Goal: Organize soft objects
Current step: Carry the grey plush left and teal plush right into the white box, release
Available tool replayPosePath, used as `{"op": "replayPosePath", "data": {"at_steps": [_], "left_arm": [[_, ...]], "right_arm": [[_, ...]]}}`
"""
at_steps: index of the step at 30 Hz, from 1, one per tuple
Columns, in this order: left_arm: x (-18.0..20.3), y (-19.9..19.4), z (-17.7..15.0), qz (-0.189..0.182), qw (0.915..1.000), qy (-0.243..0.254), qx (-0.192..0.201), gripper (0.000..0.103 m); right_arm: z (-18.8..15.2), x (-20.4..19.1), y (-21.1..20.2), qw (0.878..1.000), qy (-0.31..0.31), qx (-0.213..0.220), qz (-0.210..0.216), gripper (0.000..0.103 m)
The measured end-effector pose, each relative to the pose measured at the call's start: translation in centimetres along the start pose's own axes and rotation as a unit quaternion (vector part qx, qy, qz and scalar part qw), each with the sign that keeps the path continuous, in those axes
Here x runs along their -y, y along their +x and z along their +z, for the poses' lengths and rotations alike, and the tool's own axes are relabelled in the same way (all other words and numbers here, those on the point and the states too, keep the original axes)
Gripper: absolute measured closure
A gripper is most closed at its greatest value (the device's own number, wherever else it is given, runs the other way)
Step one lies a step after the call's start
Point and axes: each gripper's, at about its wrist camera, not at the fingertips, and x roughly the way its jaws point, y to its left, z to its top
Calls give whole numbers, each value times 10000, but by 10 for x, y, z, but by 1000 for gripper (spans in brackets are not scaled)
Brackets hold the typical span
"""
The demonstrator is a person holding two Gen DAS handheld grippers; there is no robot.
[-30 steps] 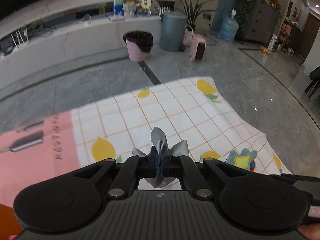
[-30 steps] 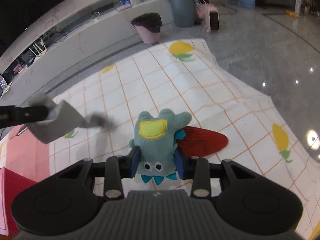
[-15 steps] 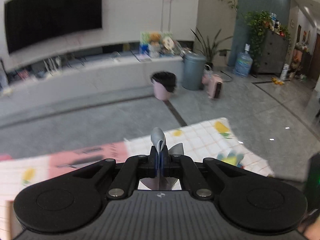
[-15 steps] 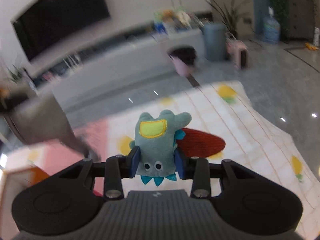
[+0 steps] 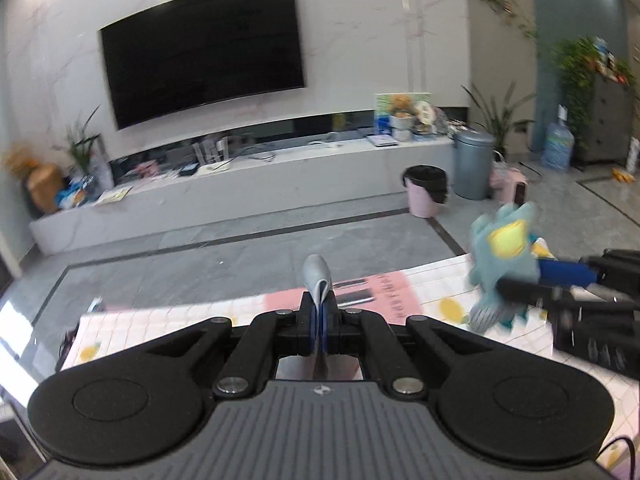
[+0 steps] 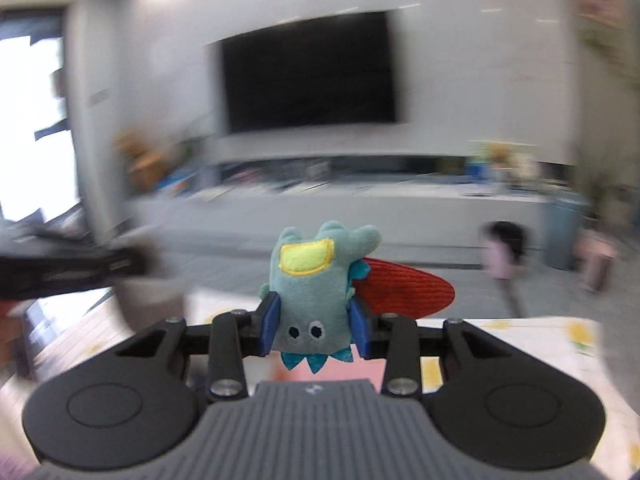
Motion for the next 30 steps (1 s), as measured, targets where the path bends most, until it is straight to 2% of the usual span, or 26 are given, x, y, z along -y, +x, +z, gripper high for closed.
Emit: {"op": "replayPosePath", "data": {"at_steps": [3, 6, 13, 18, 22, 24, 25, 27, 28, 29, 30], "left_arm": [[-28, 13, -29, 74, 9992, -356, -184, 100], [-51, 28, -60, 97, 9970, -653, -409, 100], [-86, 60, -115, 255, 9915, -1100, -648, 100], [-100, 75, -133, 471, 9888, -1115, -876, 99], [-107, 89, -144, 416, 9852, -1201, -1149, 98], [-108, 93, -149, 608, 9833, -1167, -1256, 92], [-105, 92, -149, 636, 9857, -1002, -1196, 89], [-104, 87, -151, 448, 9879, -940, -1151, 66], [-105, 84, -151, 362, 9878, -1037, -1103, 58], [-108, 80, -151, 294, 9873, -1178, -1028, 44], [-110, 76, -150, 221, 9867, -1303, -943, 38]], "right_arm": [[-8, -39, 14, 9959, -255, -361, 788, 66], [-26, -72, 26, 9885, -791, -631, 1126, 66], [-62, -97, 69, 9738, -1297, -1411, 1223, 66], [-83, -115, 95, 9609, -1505, -1926, 1303, 66], [-95, -120, 109, 9509, -1701, -2132, 1464, 66], [-101, -125, 117, 9453, -1900, -2205, 1471, 66], [-106, -125, 119, 9428, -1972, -2226, 1507, 67], [-111, -128, 121, 9370, -2080, -2283, 1633, 70], [-114, -129, 122, 9342, -2151, -2301, 1674, 71], [-116, -130, 122, 9323, -2216, -2316, 1677, 71], [-117, -131, 123, 9309, -2262, -2345, 1651, 71]]}}
